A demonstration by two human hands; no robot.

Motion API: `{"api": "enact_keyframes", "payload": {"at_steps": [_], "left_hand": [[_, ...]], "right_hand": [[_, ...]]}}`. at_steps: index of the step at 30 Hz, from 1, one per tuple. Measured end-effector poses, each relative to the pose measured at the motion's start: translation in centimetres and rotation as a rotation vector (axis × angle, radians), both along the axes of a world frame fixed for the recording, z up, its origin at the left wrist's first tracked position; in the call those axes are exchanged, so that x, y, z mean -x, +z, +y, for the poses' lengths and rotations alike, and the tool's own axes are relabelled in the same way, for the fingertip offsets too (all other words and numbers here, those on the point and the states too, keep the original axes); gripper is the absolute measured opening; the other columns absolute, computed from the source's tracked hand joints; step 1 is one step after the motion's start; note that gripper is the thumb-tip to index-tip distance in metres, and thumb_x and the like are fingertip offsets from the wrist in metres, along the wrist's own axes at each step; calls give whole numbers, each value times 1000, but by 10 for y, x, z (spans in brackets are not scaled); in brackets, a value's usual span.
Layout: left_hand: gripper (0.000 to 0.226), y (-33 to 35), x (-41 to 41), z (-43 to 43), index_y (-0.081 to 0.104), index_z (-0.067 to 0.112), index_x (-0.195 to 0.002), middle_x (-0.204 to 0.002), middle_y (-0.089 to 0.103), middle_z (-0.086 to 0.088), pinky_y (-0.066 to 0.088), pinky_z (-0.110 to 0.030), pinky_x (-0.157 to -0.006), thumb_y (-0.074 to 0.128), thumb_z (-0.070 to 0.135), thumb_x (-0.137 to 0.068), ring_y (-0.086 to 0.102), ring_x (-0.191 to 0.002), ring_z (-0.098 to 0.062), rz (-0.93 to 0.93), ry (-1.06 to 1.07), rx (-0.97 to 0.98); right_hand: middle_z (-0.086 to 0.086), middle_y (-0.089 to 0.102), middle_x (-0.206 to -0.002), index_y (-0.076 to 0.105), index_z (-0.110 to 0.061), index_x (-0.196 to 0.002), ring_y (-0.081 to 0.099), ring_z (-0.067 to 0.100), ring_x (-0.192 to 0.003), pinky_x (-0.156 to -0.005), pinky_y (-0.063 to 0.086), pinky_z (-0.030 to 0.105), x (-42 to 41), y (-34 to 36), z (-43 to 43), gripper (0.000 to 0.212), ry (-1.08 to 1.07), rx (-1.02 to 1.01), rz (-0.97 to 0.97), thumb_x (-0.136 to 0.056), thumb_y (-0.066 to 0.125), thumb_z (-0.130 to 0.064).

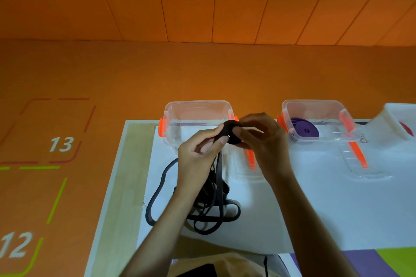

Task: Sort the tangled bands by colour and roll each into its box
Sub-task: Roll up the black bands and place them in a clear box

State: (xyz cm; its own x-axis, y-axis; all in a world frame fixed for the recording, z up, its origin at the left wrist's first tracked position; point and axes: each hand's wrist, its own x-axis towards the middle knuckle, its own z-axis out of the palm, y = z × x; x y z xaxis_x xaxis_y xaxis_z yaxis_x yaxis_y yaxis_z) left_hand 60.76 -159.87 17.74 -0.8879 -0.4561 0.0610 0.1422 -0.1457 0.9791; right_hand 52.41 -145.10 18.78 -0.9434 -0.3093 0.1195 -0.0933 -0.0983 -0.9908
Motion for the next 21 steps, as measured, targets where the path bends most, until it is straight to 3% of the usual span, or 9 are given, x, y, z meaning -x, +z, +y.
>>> {"api": "enact_keyframes", "payload": {"at_steps": [2,4,8,11,14,17,21], "left_hand": [[31,3,2,-6,82,41,-107,-110,81,8,55,-17,-91,82,15,-91,76,-107,-11,5,-26,34],[31,7,3,-10,82,38,-111,-110,80,9,54,-15,-90,80,13,-93,75,-108,-10,28,-43,83],[20,11,4,-8,78,25,-105,-103,79,11,54,-13,-86,79,10,-93,74,-100,-6,66,24,94],[14,9,4,-4,81,22,-98,-101,81,7,55,-15,-86,81,10,-91,75,-100,-8,45,57,66],[22,9,4,-13,84,27,-104,-106,81,5,56,-20,-91,81,10,-91,76,-107,-13,3,-34,74],[28,13,5,-25,83,37,-103,-101,81,11,56,-17,-86,83,13,-89,76,-100,-7,13,-77,160],[21,10,6,-17,78,31,-100,-100,81,7,61,-26,-88,87,19,-86,78,-99,-15,17,-40,164]], "right_hand": [[10,78,-105,75,-18,-107,78,32,-100,-79,66,44,-3,-2,1,17,33,23,-9,-93,77,-9],[11,79,-105,74,-13,-101,77,32,-102,-84,65,46,-4,-4,1,11,66,27,-31,-91,79,-11],[10,80,-95,65,-3,-85,79,30,-95,-83,65,45,-2,-2,0,27,32,-63,16,-81,87,-18],[14,79,-96,69,-13,-90,80,34,-90,-72,67,44,-1,3,-1,17,32,13,-11,-85,85,-11],[11,79,-101,73,-24,-110,79,30,-95,-74,66,42,-3,4,0,27,12,4,-3,-88,81,-11],[15,78,-109,71,-8,-117,77,33,-102,-83,65,46,-7,2,3,32,94,-15,-26,-87,77,-15],[25,77,-101,64,7,-94,79,36,-94,-79,66,48,0,10,3,32,88,-16,-65,-77,83,-14]]}}
